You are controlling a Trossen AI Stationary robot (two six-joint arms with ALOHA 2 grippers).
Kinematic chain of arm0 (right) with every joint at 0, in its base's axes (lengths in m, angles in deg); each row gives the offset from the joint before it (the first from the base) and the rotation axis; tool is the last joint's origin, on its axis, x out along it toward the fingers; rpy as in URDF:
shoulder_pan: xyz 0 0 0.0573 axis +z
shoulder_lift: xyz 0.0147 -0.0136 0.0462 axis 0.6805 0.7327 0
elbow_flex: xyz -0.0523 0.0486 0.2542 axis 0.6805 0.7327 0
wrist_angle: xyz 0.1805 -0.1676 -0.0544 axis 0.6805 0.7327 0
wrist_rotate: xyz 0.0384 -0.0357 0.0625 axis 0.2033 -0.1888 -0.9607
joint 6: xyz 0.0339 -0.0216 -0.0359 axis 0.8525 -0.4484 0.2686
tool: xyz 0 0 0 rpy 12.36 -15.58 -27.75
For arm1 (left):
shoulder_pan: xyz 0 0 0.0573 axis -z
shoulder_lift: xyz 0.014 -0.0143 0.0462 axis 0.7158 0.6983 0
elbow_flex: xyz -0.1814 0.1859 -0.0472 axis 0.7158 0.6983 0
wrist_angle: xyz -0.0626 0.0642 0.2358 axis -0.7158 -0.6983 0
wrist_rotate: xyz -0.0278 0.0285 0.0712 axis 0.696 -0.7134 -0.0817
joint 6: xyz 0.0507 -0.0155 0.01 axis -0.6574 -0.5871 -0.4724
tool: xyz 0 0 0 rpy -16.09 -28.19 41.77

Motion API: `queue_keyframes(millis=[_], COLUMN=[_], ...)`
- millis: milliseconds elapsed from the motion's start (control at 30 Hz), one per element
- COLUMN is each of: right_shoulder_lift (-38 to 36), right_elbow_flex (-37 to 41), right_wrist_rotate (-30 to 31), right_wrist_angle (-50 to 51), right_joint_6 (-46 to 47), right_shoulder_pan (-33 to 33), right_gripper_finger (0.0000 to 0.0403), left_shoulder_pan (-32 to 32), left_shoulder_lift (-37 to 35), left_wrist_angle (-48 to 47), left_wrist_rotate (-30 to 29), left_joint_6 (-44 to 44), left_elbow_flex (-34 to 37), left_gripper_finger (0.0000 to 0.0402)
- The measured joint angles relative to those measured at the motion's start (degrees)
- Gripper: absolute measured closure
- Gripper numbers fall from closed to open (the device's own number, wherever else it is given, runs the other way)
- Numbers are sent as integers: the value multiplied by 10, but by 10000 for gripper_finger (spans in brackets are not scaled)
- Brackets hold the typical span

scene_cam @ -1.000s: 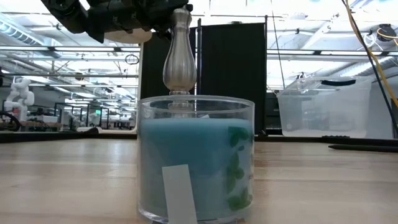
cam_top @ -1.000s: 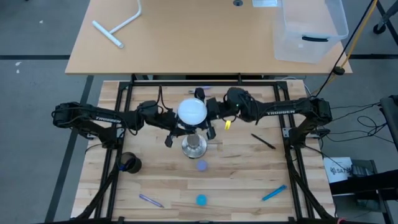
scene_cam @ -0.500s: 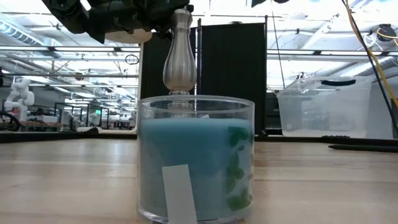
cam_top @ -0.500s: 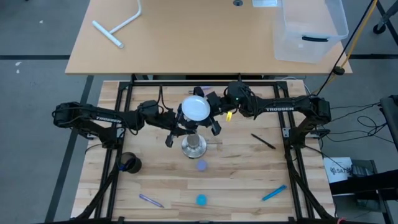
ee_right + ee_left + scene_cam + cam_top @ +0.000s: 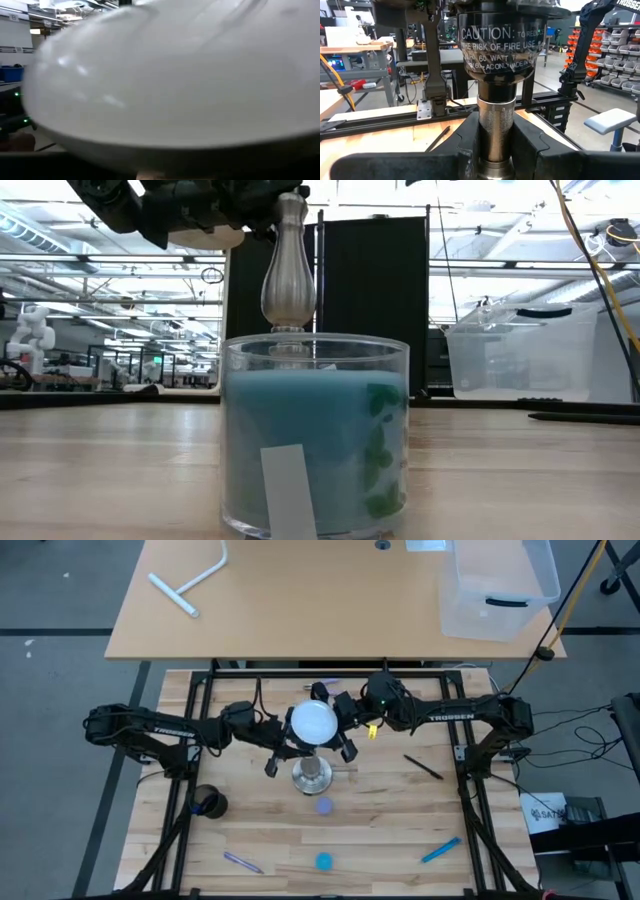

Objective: Screw lightbulb
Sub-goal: Remove the lightbulb from the silver lamp socket

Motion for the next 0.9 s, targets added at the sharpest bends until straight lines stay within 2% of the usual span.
queue_keyframes(millis=[500, 900], right_shoulder_lift=[-2, -1], right_elbow_flex=[0, 0], right_wrist_rotate=[4, 4], right_wrist_angle=[0, 0], right_joint_6=[-1, -7], right_shoulder_pan=[7, 11], right_gripper_finger=[132, 124], left_shoulder_pan=[0, 0], left_shoulder_lift=[0, 0], left_wrist_angle=[-1, -2], left_wrist_rotate=[0, -4], left_joint_6=[2, 3], left_elbow_flex=[0, 0], left_gripper_finger=[327, 327])
